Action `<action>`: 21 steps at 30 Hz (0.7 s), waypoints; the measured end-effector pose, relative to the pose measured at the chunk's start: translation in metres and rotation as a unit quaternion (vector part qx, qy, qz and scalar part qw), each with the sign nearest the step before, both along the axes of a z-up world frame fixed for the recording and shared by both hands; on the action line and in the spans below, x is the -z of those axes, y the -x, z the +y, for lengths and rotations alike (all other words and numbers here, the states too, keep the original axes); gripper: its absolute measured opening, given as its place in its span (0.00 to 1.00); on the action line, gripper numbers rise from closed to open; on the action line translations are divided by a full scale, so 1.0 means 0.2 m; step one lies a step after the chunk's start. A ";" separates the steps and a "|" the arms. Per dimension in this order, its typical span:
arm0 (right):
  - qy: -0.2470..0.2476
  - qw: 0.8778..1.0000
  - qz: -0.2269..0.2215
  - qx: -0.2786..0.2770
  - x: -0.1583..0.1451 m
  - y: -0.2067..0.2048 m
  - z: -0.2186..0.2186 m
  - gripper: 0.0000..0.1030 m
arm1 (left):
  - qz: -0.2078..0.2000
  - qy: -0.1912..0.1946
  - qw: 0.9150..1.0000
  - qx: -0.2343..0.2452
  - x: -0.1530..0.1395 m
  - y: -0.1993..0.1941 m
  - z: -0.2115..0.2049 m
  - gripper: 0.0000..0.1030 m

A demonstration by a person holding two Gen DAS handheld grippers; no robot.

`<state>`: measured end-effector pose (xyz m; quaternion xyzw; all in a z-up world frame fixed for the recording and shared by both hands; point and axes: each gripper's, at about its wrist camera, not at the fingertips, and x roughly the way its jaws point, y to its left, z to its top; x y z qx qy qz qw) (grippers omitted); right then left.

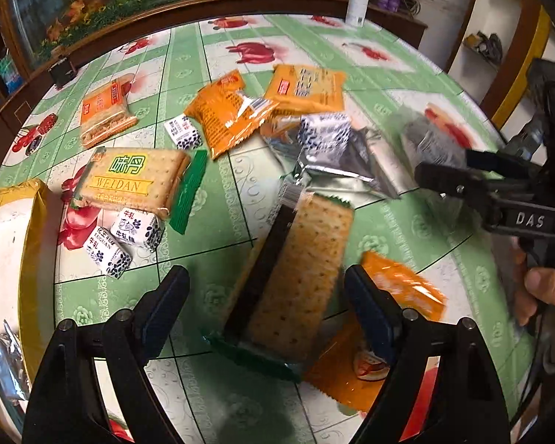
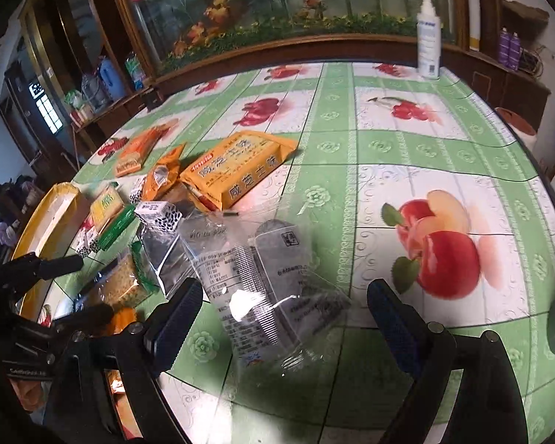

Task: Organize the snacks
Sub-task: 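Grasp a cracker pack with the left tool while the right tool grasps a clear bag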

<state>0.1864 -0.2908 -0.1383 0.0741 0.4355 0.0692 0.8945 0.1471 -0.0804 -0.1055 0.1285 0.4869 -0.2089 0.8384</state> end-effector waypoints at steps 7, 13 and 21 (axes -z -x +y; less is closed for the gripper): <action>0.017 1.000 -0.003 -0.003 0.00 0.03 0.02 0.64 | 0.000 0.000 1.000 0.004 0.03 -0.02 -0.06 0.86; 0.032 0.999 -0.016 0.003 -0.02 0.12 0.05 0.58 | -0.019 0.011 0.999 -0.028 -0.01 0.04 0.00 0.43; 0.085 0.993 -0.078 -0.003 -0.21 0.38 0.21 0.48 | -0.057 0.051 0.992 -0.101 -0.14 0.20 0.25 0.43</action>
